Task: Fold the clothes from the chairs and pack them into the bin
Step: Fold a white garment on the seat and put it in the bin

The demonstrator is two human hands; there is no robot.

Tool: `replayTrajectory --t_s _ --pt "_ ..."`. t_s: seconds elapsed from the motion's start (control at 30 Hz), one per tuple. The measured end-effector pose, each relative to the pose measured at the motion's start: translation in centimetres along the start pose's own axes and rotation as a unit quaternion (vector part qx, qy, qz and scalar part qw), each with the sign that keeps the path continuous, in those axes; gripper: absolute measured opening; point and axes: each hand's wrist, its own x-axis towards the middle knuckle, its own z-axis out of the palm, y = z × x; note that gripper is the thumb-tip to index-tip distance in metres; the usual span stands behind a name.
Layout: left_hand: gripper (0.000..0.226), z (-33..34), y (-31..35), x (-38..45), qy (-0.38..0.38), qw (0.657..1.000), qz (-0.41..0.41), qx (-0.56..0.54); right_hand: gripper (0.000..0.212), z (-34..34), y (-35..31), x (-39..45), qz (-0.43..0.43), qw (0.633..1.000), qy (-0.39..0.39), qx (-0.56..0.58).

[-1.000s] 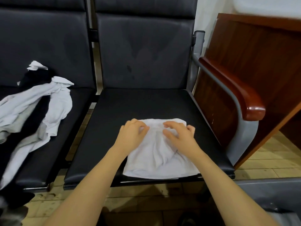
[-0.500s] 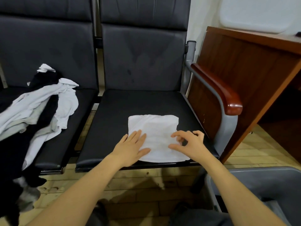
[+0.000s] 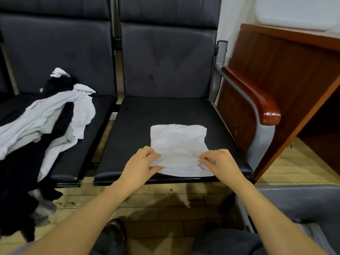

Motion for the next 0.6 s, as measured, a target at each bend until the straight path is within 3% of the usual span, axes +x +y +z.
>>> replayTrajectory --t_s 0.13,0.23,0.3,0.43,0.6 --pt "0.024 0.0 -0.2 -0.5 0.043 0.997 0.011 -0.063 0.018 -0.3 0.0 0.0 0.057 0.984 0.117 0.126" --pt "0.022 -0.3 -0.2 -0.3 0.044 0.991 -0.009 -0.124 0.019 -0.2 0.3 0.3 0.047 0.984 0.144 0.092" --pt "0.017 -0.7 0.1 -0.1 0.049 0.977 -0.054 -0.199 0.021 -0.2 0.4 0.4 0.012 0.993 0.104 0.05" --pt "0.015 -1.3 0.3 0.0 0.045 0.962 -0.091 -0.254 0.029 -0.3 0.0 -0.1 0.02 0.997 -0.069 -0.013" --pt "0.019 -1.5 0.4 0.6 0.081 0.953 -0.124 -0.263 0.041 -0.3 0.0 -0.4 0.048 0.994 -0.093 -0.003"
